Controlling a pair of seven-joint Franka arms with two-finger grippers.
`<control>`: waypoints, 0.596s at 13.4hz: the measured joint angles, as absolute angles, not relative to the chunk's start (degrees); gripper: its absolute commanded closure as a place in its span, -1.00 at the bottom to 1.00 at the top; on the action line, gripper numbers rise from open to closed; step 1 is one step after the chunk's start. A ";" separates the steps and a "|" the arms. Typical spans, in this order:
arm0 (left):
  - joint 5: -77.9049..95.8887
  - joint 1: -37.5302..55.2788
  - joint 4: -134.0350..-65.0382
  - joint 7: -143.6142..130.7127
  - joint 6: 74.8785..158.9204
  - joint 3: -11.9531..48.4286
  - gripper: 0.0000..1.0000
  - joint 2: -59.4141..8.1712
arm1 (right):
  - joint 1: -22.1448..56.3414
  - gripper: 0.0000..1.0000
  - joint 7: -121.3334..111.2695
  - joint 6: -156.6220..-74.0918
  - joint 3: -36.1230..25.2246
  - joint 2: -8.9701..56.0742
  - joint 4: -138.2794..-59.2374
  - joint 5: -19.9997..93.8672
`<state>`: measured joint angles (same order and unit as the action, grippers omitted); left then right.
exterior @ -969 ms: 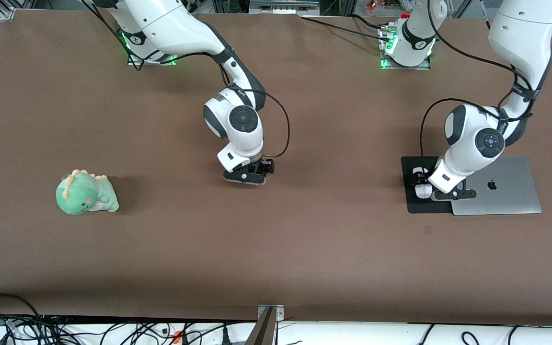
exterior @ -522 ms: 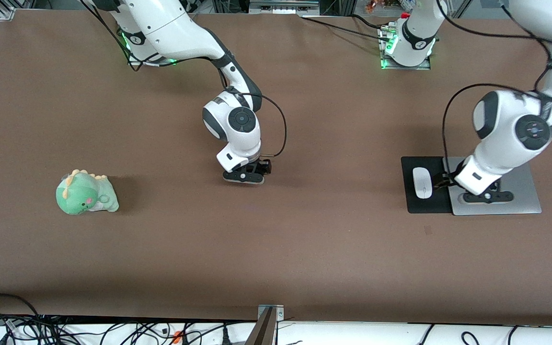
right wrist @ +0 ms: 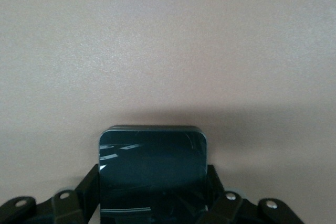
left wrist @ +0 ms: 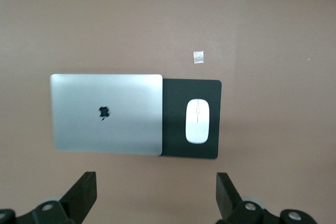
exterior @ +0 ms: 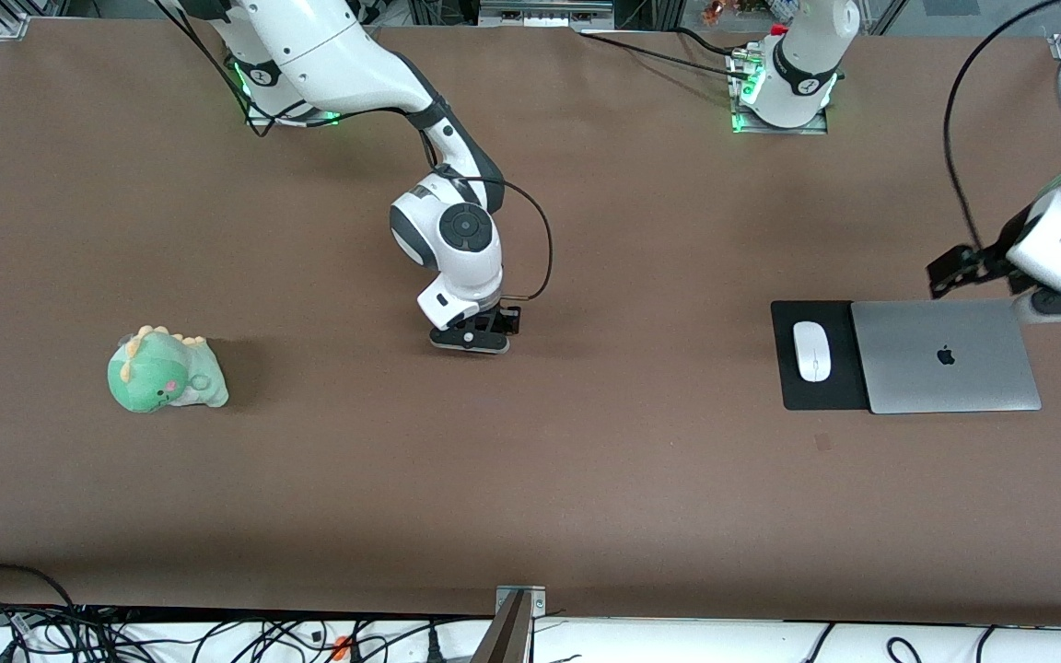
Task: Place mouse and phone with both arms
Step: 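Open the left gripper and lift away while the right gripper lifts the phone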
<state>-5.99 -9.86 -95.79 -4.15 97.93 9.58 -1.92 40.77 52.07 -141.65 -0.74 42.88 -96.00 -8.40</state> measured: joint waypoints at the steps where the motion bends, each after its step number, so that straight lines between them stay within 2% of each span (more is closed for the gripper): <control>1: -5.97 -9.86 -93.74 -4.02 95.31 9.58 -1.00 -1.13 | 40.69 1.00 51.86 -139.58 -0.98 42.86 -95.32 -8.40; 4: -5.89 -9.87 -91.14 -3.98 93.22 9.57 -1.00 -1.05 | 37.88 1.00 46.10 -130.17 -1.62 41.65 -91.27 -8.05; 8: -4.75 -9.90 -90.41 -3.97 92.76 9.48 -1.00 -2.21 | 31.16 1.00 32.18 -123.89 -1.86 36.93 -90.52 -3.59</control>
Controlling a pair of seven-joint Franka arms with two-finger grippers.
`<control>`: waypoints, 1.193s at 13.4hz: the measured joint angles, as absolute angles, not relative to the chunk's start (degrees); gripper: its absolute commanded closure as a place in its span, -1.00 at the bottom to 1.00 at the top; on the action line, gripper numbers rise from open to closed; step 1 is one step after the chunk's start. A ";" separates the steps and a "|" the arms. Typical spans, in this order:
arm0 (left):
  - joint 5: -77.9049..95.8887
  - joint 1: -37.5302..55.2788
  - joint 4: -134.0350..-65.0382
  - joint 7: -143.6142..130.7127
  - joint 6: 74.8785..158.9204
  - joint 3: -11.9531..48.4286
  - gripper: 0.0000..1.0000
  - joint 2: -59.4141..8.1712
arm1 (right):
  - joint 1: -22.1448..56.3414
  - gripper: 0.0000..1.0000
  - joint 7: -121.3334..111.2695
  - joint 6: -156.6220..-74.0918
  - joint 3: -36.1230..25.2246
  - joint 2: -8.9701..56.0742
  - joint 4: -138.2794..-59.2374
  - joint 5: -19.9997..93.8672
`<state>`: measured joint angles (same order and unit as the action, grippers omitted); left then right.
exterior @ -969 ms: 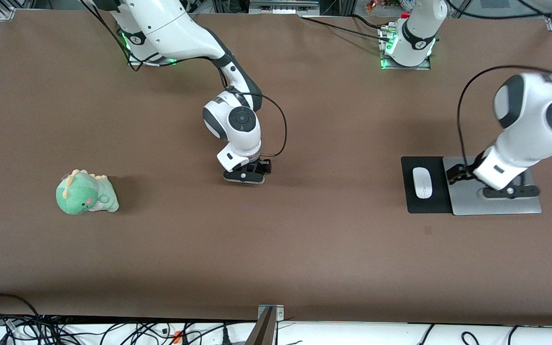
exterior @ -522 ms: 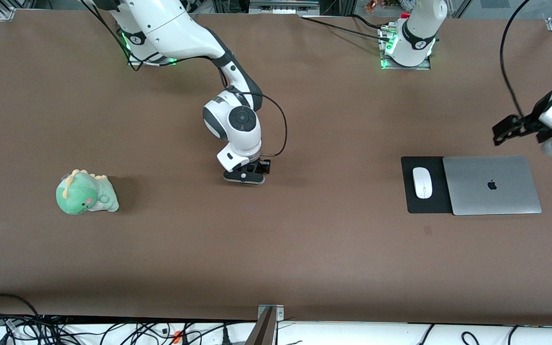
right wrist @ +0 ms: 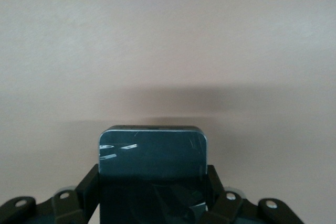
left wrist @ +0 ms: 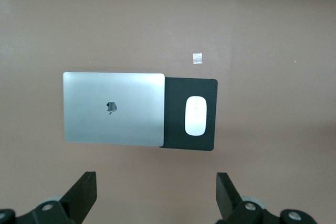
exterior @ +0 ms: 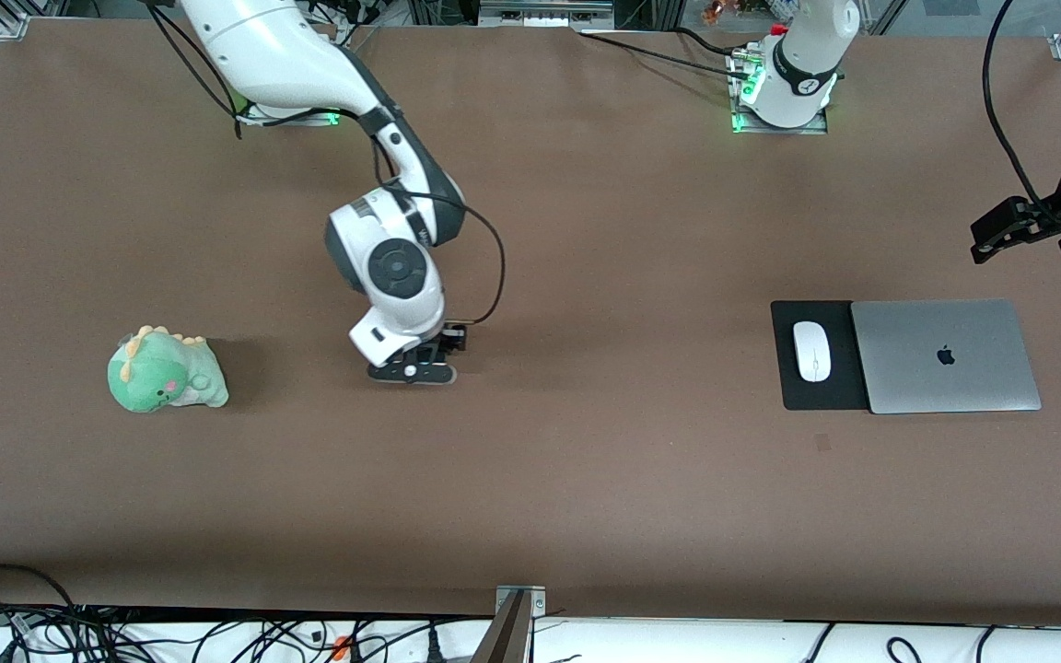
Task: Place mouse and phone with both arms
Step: 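Open the left gripper and lift away while the right gripper lifts the phone, then carry the black phone beside the green plush with the right gripper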
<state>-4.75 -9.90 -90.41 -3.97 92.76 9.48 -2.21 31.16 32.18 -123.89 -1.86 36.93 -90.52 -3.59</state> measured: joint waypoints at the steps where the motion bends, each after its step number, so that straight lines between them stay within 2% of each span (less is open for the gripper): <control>1: -3.94 -9.98 -90.36 -3.96 91.89 9.39 -1.00 -2.45 | 29.48 1.00 29.80 -123.54 -1.94 36.01 -91.06 -3.46; 4: -3.42 -10.09 -90.03 -5.75 91.10 9.20 -1.00 -2.71 | 23.40 1.00 22.71 -126.66 -2.17 33.38 -95.80 -3.38; 7: -2.97 -10.12 -89.77 -6.58 91.05 9.19 -1.00 -2.71 | 16.66 1.00 15.02 -138.66 -2.30 30.17 -106.64 -3.35; 10: -0.96 -10.31 -89.68 -6.59 91.05 9.14 -1.00 -2.72 | 13.38 1.00 9.99 -150.13 -2.52 28.53 -116.92 -3.35; 12: -0.96 -10.45 -89.68 -6.59 91.05 9.11 -1.00 -2.80 | 11.06 1.00 5.86 -156.93 -2.70 28.35 -121.64 -3.35; 14: -0.96 -10.45 -89.68 -6.59 91.05 9.11 -1.00 -2.90 | 9.47 1.00 3.87 -159.30 -2.79 28.31 -123.72 -3.35; 15: -0.96 -10.45 -89.68 -6.59 91.05 9.11 -1.00 -2.94 | 9.08 -0.10 3.45 -159.49 -2.79 28.31 -123.93 -3.35; 16: -0.96 -10.45 -89.68 -6.59 91.05 9.11 -1.00 -2.95 | 8.92 -0.99 3.26 -159.55 -2.79 28.30 -123.95 -3.35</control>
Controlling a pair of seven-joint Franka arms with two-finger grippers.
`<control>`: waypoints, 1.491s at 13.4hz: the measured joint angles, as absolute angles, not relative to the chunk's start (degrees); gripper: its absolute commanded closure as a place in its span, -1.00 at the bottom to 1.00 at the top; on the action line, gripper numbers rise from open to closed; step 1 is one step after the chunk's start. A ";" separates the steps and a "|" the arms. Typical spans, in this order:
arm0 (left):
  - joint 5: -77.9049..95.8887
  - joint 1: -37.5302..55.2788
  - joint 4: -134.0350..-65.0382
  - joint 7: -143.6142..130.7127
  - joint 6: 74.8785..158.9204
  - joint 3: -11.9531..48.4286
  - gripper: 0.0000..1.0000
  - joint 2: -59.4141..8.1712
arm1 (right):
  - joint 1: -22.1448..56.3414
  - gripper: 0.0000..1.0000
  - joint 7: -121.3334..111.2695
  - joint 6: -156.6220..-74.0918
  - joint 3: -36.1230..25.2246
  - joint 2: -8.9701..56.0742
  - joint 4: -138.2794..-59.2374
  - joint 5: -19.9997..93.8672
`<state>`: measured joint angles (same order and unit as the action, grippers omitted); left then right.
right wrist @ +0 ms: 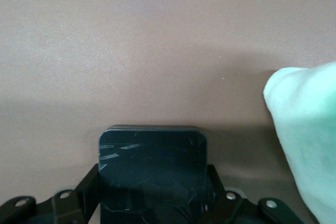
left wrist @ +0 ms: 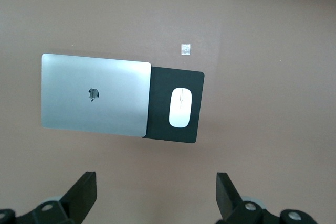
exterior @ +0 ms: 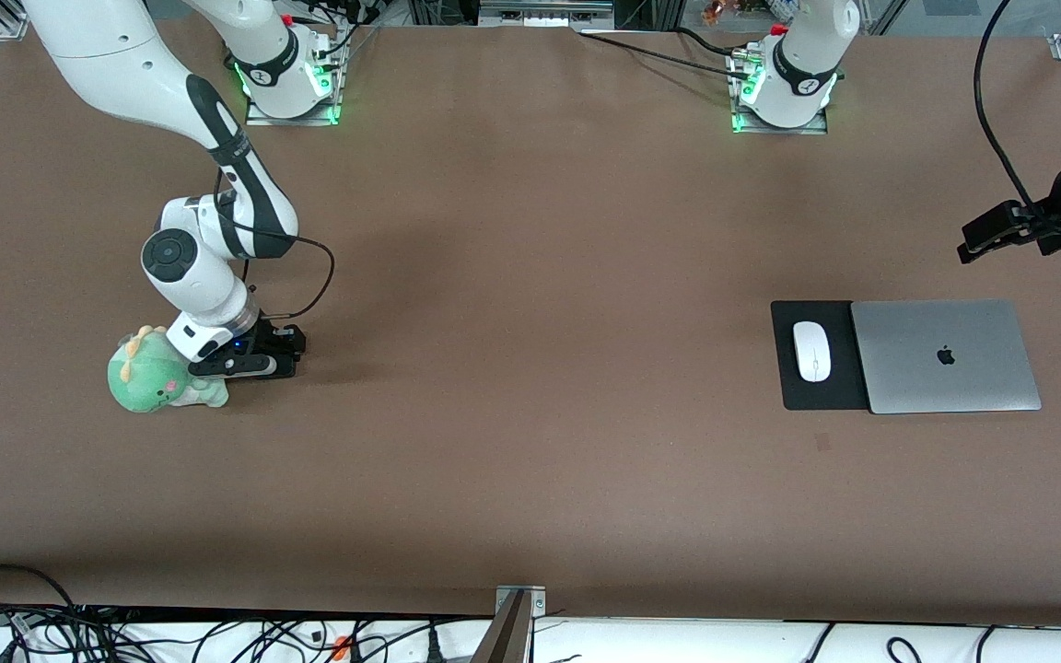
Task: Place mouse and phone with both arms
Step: 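Carry the black phone beside the green plush with the right gripper, then release the phone onto the table with the right gripper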
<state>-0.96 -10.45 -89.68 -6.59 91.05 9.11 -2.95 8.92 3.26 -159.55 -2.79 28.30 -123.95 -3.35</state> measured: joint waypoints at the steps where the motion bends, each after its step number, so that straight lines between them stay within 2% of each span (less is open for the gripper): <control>1: -0.96 -10.45 -89.66 -6.59 91.05 9.11 -1.00 -2.95 | 8.87 -1.00 3.23 -159.65 -2.79 28.30 -123.95 -3.35; 6: -0.96 -10.48 -88.67 -6.60 91.05 9.08 -1.00 -2.97 | 8.72 -1.00 3.11 -159.43 -2.73 27.24 -122.93 -3.35; 8: -0.96 -10.48 -88.52 -6.63 91.05 9.08 -1.00 -3.03 | 8.71 -1.00 3.11 -155.88 -2.60 26.33 -120.87 -2.90; 14: -0.96 -10.49 -87.79 -6.84 91.05 9.07 -1.00 -3.20 | 8.66 -1.00 3.03 -124.58 -2.41 17.20 -106.03 2.71; 20: -0.96 -10.50 -87.70 -7.03 90.96 9.07 -1.00 -3.47 | 8.36 -1.00 3.05 -107.84 -3.89 5.71 -104.39 2.77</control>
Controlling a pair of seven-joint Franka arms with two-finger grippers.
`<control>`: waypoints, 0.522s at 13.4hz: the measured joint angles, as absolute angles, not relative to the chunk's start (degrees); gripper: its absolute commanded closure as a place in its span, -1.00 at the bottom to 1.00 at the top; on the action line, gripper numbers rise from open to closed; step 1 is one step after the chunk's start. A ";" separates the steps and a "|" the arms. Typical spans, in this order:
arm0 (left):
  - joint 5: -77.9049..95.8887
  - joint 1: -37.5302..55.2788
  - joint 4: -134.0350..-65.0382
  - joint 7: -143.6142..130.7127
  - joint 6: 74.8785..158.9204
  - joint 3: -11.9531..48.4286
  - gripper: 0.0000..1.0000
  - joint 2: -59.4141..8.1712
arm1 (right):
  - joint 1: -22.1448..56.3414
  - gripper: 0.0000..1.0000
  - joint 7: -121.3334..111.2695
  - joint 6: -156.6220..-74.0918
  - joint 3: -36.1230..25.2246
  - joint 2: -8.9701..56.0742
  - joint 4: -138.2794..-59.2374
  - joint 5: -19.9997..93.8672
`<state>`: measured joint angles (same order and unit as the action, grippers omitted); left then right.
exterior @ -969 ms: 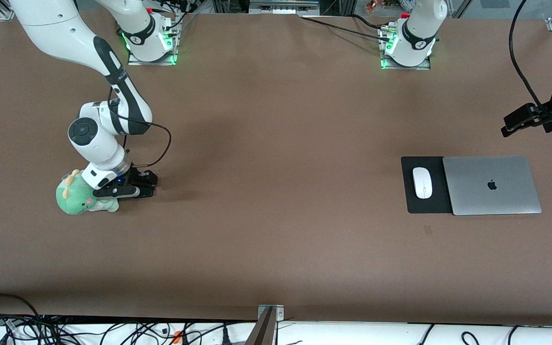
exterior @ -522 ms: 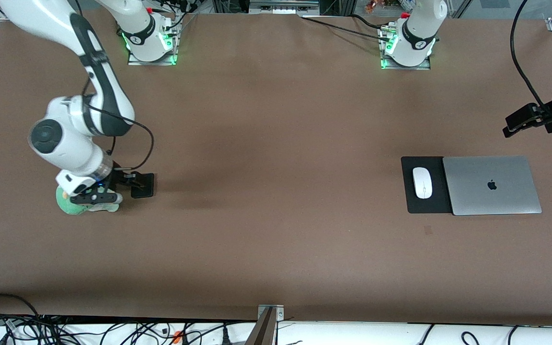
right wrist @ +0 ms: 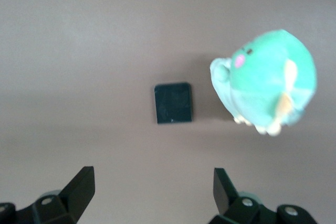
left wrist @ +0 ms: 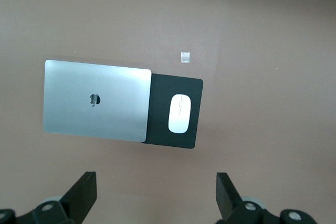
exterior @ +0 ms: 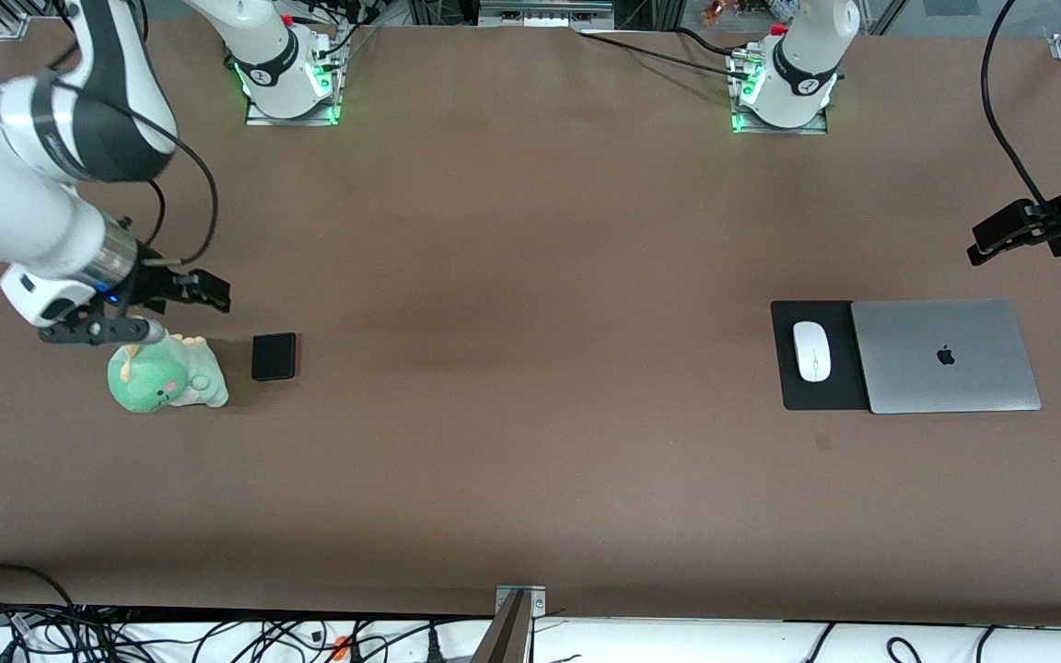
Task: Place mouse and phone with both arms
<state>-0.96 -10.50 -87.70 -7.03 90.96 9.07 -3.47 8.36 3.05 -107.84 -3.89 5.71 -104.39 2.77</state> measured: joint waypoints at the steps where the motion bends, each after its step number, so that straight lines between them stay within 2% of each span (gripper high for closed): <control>1: -0.96 -10.50 -87.70 -7.08 90.90 9.07 -1.00 -3.52 | 8.34 -1.00 3.05 -105.02 -4.63 3.32 -104.36 2.77; 4: -0.96 -10.50 -87.69 -7.43 90.88 9.08 -1.00 -3.54 | 8.29 -1.00 3.04 -99.14 -5.75 -1.44 -103.81 2.77; 7: -0.96 -10.50 -87.63 -7.47 90.88 9.07 -1.00 -3.54 | 8.13 -1.00 3.04 -93.19 -6.02 -1.99 -99.13 2.75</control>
